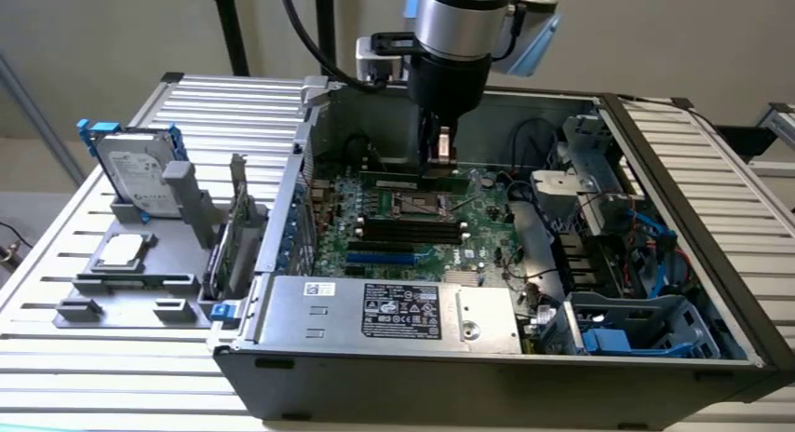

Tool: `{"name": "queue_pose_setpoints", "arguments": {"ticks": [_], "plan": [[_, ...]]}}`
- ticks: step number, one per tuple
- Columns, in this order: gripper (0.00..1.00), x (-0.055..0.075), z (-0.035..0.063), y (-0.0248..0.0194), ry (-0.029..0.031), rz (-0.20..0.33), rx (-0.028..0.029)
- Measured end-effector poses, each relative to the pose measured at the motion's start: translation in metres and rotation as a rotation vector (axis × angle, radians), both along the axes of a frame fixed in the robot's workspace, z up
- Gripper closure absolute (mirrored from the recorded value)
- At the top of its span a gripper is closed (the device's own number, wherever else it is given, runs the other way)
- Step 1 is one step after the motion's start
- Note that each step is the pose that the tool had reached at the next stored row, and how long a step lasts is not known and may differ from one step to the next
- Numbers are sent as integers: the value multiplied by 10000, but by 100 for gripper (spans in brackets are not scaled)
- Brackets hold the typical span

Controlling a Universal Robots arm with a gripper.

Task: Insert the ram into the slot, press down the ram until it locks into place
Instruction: 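Insert the ram into the slot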

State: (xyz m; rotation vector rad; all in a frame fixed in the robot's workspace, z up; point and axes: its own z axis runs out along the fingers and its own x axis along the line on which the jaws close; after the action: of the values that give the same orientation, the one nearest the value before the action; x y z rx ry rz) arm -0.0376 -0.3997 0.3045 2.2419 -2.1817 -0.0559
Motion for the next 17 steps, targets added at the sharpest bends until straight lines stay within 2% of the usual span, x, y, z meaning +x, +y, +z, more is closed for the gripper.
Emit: {"name": "queue_pose_setpoints", "arguments": {"ticks": [6, 17], "plan": [[86, 0, -96, 0, -1, 0, 1], [86, 0, -96, 0, -1, 0, 1]]}}
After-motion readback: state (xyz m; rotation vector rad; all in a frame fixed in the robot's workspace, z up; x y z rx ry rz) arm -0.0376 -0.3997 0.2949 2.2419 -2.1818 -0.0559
